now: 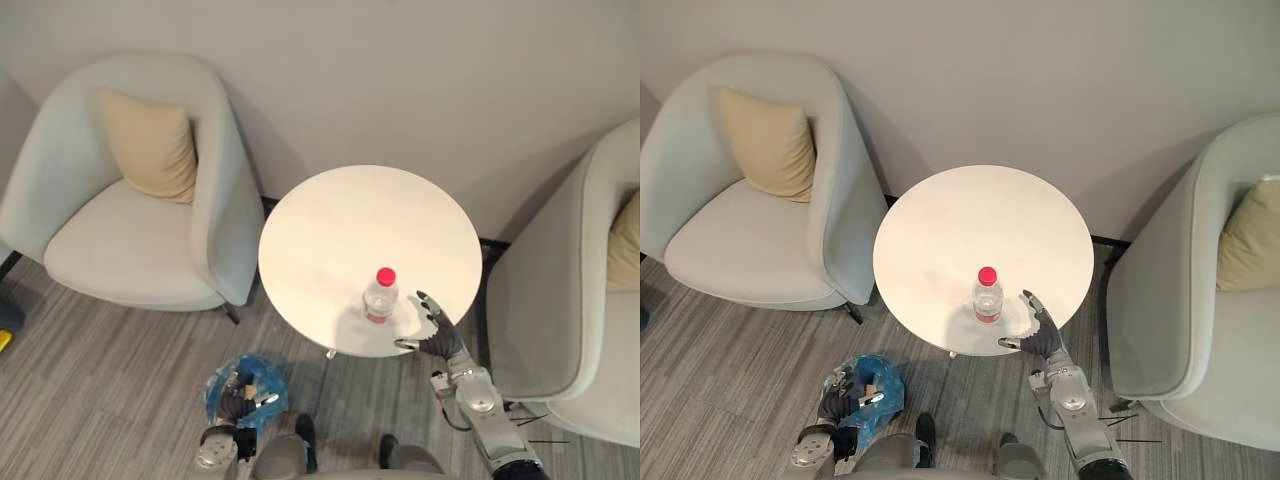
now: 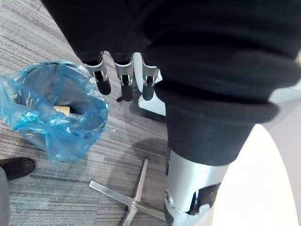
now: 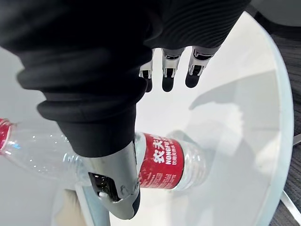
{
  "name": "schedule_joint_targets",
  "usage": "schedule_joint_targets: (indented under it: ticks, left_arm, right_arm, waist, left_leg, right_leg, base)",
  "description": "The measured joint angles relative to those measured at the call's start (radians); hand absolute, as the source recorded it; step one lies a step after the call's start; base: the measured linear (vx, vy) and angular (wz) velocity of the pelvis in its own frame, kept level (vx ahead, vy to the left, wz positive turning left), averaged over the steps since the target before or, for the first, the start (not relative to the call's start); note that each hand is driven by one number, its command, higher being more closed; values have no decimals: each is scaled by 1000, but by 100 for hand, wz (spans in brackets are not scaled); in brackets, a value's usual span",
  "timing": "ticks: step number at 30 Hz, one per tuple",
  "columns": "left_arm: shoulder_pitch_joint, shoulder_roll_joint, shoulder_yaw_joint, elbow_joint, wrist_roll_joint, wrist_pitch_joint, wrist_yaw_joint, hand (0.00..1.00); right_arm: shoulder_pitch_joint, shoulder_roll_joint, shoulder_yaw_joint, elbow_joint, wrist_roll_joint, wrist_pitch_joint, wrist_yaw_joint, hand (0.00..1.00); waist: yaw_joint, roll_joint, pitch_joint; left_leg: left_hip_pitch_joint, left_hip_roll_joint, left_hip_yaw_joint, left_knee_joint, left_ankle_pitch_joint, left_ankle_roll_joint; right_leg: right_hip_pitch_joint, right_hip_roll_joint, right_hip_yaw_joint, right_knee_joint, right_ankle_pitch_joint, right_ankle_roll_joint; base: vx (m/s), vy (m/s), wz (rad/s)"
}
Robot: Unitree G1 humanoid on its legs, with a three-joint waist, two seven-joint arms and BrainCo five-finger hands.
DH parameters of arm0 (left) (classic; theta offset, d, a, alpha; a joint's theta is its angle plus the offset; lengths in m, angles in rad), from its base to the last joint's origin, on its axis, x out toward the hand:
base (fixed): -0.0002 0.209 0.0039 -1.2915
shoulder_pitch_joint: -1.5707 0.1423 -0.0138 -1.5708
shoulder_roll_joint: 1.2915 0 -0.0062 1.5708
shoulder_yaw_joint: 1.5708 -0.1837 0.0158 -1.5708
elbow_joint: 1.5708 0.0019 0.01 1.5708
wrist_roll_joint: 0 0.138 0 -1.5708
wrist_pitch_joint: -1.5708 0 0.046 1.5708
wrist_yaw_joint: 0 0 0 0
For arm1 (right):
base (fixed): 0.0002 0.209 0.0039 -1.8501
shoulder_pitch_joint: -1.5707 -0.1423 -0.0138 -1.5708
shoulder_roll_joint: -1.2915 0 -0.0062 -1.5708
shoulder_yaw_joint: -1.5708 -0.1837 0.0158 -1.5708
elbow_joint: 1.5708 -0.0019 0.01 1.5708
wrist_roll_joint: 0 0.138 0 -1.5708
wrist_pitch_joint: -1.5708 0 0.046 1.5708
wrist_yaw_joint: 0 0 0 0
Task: Gather rubbish on tea table into small bin, then transfer packed bag to large trash can.
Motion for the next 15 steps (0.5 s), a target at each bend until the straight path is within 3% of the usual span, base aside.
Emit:
schedule_joint_targets:
  ticks: [8,13,14,15]
  left_arm:
    - [4,0,-20,35,-1,0,2,0]
    - [5,-6,-31,32,-11,-1,3,0]
    - [3,-12,-31,32,-23,-1,3,0]
    - [3,-20,-32,32,-32,-1,3,0]
  right_arm:
    - [-124,28,26,128,-22,4,-89,0]
    - [-324,42,10,230,-20,8,-175,0]
    - [-358,41,8,251,-15,14,-185,100]
    - [-388,42,4,268,-10,19,-195,100]
  waist:
    - [23,15,4]
    - [52,61,32]
    - [52,70,39]
    - [52,77,48]
  left_leg:
    - [18,-6,-43,-129,91,-8]
    - [-52,-12,-70,-143,123,-7]
    - [-64,-16,-82,-142,129,-2]
    - [-71,-17,-98,-142,132,0]
  right_leg:
    - [-22,3,-39,-17,18,-9]
    - [-83,2,-61,-13,33,-2]
    - [-87,0,-71,-13,34,0]
    - [-86,-7,-88,-13,34,1]
  base:
    - [-72,-8,15]
    - [-67,19,17]
    - [-27,10,30]
    - [1,7,36]
